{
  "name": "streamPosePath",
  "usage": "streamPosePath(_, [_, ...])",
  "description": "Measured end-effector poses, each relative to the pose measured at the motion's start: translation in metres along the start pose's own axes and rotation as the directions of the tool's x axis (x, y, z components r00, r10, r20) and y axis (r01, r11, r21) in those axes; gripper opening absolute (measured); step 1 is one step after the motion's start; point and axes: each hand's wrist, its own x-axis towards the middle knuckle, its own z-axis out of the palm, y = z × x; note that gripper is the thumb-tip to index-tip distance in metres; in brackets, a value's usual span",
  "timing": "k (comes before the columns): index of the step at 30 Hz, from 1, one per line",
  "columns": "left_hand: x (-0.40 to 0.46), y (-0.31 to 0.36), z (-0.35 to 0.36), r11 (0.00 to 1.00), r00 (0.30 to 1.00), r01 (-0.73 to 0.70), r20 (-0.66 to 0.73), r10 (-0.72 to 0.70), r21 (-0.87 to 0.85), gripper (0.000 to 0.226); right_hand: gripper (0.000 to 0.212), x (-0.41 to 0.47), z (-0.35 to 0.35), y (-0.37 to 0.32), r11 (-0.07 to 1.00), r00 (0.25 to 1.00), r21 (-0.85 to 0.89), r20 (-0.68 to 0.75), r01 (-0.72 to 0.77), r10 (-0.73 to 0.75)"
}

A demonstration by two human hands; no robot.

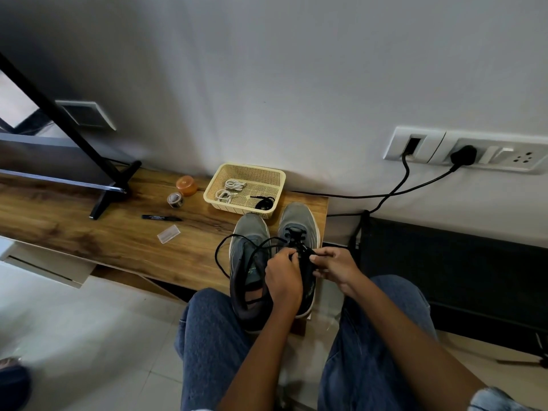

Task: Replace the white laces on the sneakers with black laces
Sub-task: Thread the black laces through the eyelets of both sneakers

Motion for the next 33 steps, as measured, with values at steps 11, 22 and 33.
streamPosePath(11, [0.0048,-0.0006,0.0009,0.962,0.992,0.113,-0.031,-0.125,-0.250,0.015,0.009,0.0026,0.0013,0.0060,0.995,0.997,0.088,-0.065,-0.043,0.048])
streamPosePath(22, [0.0036,-0.0004,0.0021,0.992,0.998,0.064,-0.017,-0.066,-0.112,0.015,0.014,0.0008,0.0027,0.0061,0.995,0.995,0.077,-0.076,-0.062,0.068])
streamPosePath(33, [0.0044,0.0016,0.0032,0.998,0.998,0.063,0.012,-0.063,0.010,0.017,0.015,0.0006,0.0031,0.0027,1.000,0.997,0.007,-0.073,-0.016,0.017])
